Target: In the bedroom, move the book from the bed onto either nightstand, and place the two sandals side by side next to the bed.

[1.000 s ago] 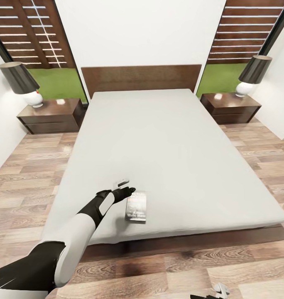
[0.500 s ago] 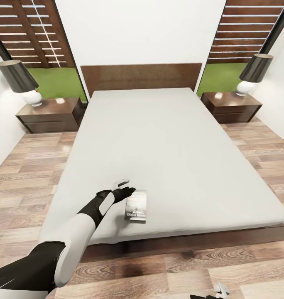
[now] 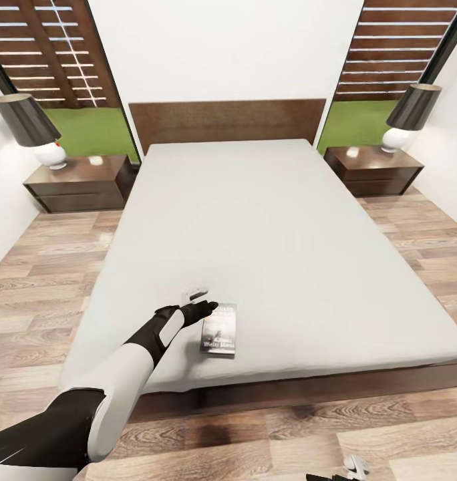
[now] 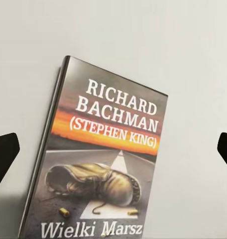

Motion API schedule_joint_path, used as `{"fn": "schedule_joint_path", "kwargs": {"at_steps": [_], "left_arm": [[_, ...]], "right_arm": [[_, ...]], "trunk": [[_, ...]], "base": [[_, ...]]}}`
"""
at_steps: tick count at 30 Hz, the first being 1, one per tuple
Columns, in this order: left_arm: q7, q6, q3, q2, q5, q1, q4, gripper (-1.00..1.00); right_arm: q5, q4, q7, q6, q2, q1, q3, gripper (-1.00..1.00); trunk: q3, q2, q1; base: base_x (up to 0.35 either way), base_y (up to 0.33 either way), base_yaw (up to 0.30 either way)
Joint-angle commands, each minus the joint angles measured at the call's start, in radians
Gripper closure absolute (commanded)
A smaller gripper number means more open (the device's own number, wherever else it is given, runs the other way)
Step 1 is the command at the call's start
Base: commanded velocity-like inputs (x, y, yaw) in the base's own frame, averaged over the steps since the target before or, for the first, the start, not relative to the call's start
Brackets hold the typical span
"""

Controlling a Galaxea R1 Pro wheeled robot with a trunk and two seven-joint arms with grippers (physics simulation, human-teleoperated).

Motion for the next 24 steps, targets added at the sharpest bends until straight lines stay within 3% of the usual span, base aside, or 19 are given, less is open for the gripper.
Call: {"fn": "schedule_joint_path", "kwargs": {"at_steps": [1,24], "left_arm": [[-0.001,0.005,0.002,0.0,0.003,0.0,-0.001,-1.0],[-0.003,0.006,0.001,0.0,0.003,0.0,-0.001,-1.0]], "right_arm": [[-0.011,0.003,0.005,0.005,0.0,-0.001,0.007,-1.0],[-0.011,0.003,0.005,0.005,0.0,-0.001,0.007,-1.0]], "trunk": [[-0.004,-0.008,0.004],[-0.076,-0.169,0.092]], "base": [[0.0,0.0,0.0],[0.0,0.0,0.0]]}}
